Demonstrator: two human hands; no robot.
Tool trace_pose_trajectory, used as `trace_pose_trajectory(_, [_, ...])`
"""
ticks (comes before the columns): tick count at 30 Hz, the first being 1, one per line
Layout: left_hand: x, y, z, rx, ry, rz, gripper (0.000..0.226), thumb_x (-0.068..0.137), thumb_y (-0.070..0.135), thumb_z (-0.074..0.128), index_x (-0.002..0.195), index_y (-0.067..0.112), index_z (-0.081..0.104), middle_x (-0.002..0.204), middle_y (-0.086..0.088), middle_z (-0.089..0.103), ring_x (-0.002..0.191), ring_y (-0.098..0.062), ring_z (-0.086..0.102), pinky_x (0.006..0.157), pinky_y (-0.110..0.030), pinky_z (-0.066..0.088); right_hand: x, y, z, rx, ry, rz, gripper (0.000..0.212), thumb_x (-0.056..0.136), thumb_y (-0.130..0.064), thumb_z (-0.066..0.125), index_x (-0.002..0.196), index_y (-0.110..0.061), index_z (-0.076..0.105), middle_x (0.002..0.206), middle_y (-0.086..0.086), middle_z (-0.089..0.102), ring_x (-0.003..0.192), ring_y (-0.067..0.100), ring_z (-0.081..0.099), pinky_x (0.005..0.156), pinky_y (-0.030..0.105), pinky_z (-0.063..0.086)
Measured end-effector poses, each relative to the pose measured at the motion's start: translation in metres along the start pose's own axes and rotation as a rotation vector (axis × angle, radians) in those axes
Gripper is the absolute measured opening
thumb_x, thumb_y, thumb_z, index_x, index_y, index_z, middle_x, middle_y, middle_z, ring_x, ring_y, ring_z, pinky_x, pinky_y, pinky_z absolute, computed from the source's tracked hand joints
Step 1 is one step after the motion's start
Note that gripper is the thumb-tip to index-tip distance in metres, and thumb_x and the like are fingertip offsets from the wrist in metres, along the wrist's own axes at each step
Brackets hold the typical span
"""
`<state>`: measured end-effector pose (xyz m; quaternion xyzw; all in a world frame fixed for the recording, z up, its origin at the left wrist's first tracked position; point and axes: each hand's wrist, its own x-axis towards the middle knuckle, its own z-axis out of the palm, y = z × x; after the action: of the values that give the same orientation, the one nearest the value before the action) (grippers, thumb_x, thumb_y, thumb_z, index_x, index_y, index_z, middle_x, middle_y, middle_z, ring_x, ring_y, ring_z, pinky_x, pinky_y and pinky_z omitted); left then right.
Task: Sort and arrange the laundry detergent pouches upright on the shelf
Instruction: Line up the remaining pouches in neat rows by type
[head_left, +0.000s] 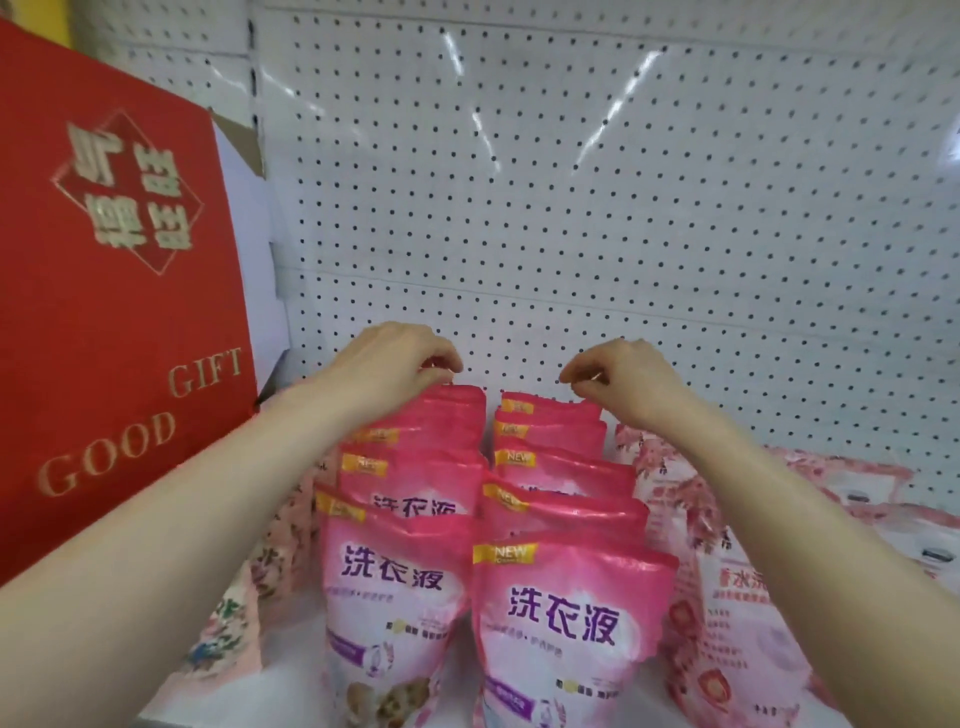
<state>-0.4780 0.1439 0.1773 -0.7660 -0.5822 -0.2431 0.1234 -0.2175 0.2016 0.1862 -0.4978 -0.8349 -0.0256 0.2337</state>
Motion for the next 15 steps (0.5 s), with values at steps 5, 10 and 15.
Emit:
trace_pose_trajectory(5, [0.057, -0.027, 0.021, 0.022, -0.199, -0.069, 0.026, 0.092, 0.027, 0.061, 0.117, 0.027, 0.067, 0.117, 0.005, 0.068, 0.107, -0.016, 0.060, 0.092, -0.033, 0.046, 0.063, 0.000, 0.032, -0.199, -0.223, 0.005, 0.029, 0.087, -0.016, 0.066, 0.115, -0.024, 0.072, 0.114, 0.001, 0.072, 0.106, 0.021, 0.066, 0.096, 0.039, 0.053])
trace_pose_trajectory(10, [0.084, -0.037, 0.044, 0.072, -0.411, -0.057, 0.029, 0.088, 0.022, 0.066, 0.116, 0.027, 0.068, 0.114, 0.005, 0.068, 0.106, -0.015, 0.061, 0.089, -0.028, 0.047, 0.086, 0.002, 0.052, -0.303, -0.347, 0.014, 0.021, 0.084, -0.019, 0.070, 0.104, -0.022, 0.075, 0.106, 0.005, 0.071, 0.096, 0.026, 0.067, 0.085, 0.039, 0.057])
trace_pose_trajectory(15, [0.091, -0.045, 0.060, 0.066, -0.347, -0.097, 0.011, 0.084, 0.029, 0.069, 0.094, 0.030, 0.074, 0.099, 0.008, 0.070, 0.095, -0.015, 0.062, 0.078, -0.028, 0.047, 0.095, 0.007, 0.058, -0.332, -0.253, 0.032, 0.018, 0.089, -0.017, 0.063, 0.102, -0.017, 0.075, 0.103, 0.008, 0.069, 0.096, 0.030, 0.065, 0.077, 0.035, 0.051])
